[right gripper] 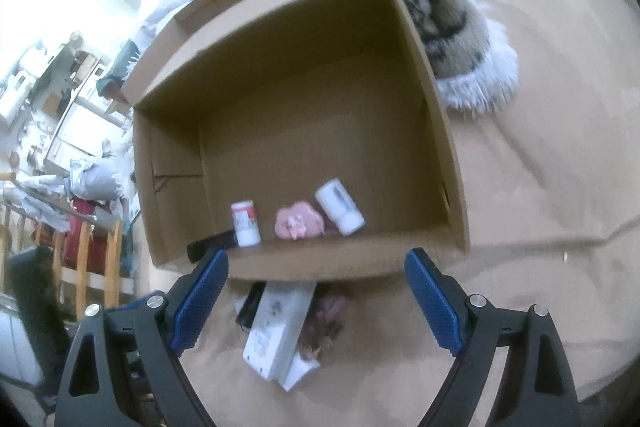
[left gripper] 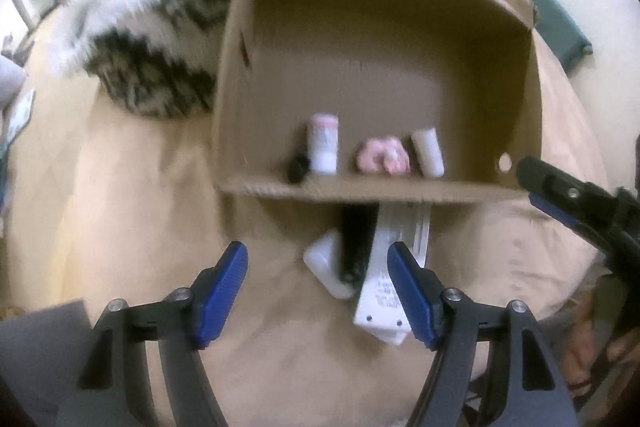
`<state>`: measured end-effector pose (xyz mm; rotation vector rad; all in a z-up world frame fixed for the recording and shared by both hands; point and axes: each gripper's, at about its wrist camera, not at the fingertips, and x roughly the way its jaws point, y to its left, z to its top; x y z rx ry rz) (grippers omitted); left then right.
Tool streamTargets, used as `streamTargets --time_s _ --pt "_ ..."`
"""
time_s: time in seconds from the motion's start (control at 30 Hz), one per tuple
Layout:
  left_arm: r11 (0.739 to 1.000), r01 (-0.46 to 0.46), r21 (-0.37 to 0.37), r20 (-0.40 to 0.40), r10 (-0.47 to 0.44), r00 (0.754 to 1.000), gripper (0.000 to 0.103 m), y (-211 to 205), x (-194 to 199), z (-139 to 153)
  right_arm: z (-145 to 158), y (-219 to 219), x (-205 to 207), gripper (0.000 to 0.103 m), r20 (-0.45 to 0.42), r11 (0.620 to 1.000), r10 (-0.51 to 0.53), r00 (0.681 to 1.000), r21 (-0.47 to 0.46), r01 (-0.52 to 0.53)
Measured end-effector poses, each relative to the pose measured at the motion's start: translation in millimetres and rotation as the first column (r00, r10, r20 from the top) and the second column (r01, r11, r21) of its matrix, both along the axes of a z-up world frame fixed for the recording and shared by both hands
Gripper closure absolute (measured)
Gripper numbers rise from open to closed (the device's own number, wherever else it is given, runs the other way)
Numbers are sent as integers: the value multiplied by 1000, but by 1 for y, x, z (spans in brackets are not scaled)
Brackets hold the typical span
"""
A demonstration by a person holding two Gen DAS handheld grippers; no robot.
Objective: Organize rigid objects
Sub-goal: 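Withdraw both tools from the box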
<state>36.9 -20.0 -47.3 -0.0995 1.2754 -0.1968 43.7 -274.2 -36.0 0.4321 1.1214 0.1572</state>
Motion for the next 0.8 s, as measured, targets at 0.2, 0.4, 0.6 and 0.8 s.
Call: streamTargets --time_s 0.2,0.4,0.6,0.8 --pt "1000 -5 -13 -42 4 999 39 -4 8 -20 -13 -3 -11 8 -63 999 -16 998 48 19" --pt "995 40 -90 -163 -55 985 69 -23 28 -54 -19 -4 -13 8 -79 998 -25 997 63 30" --pt "998 41 -50 -140 -48 989 69 -32 43 -60 -23 -8 -12 8 -96 996 -28 995 87 36" --pt "997 70 -34 -189 -75 979 69 -41 47 -77 -24 -9 -10 8 -99 995 -32 995 91 41"
